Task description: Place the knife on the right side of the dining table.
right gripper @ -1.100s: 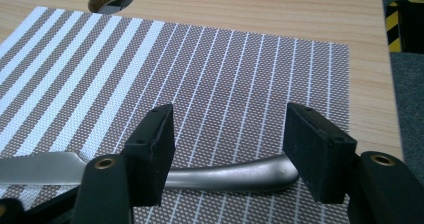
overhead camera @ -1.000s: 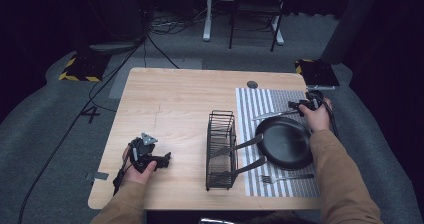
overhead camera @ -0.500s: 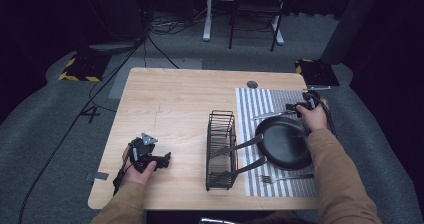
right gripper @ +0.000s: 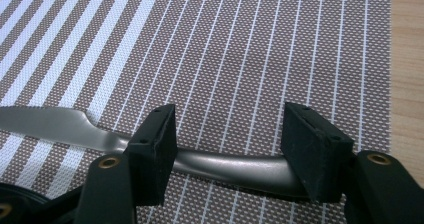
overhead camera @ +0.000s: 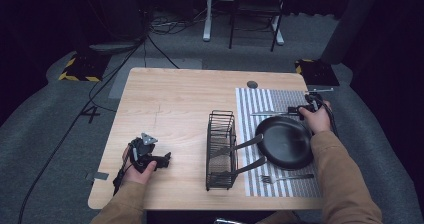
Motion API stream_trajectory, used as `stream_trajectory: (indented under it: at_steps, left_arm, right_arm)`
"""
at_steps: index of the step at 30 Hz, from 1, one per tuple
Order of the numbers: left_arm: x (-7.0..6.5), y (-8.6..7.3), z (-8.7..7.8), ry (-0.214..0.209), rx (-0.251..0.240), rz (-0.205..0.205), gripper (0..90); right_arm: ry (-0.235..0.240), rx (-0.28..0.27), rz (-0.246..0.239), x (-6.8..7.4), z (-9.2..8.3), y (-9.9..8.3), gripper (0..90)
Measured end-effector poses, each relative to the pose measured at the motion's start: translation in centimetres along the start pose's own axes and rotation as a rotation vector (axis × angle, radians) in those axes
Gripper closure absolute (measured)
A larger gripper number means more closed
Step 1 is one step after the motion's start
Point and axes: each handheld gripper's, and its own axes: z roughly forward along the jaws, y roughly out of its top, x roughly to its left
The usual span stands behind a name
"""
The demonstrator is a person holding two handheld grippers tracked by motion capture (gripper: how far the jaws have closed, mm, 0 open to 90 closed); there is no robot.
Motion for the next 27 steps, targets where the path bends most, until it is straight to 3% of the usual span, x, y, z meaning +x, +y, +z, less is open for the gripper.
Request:
stream_trajectory:
  at_steps: [11, 14, 18, 27]
  left_arm:
    - [0.0, 0.0, 0.0, 0.001, 0.000, -0.001, 0.1]
    - [0.0, 0.0, 0.0, 0.001, 0.000, -0.001, 0.1]
    - [0.0, 0.0, 0.0, 0.001, -0.001, -0.001, 0.1]
    - [0.0, 0.0, 0.0, 0.001, 0.000, -0.001, 0.1]
  right_arm:
    - [0.000, -0.009, 0.004, 0.0, -0.5, -0.3, 39.9]
    - [-0.019, -0.049, -0.006, 0.1, -1.3, -0.3, 38.9]
    - [-0.008, -0.124, -0.031, 0.7, -3.5, -0.1, 38.7]
    - [0.038, -0.197, -0.099, 2.4, -9.3, -0.6, 37.7]
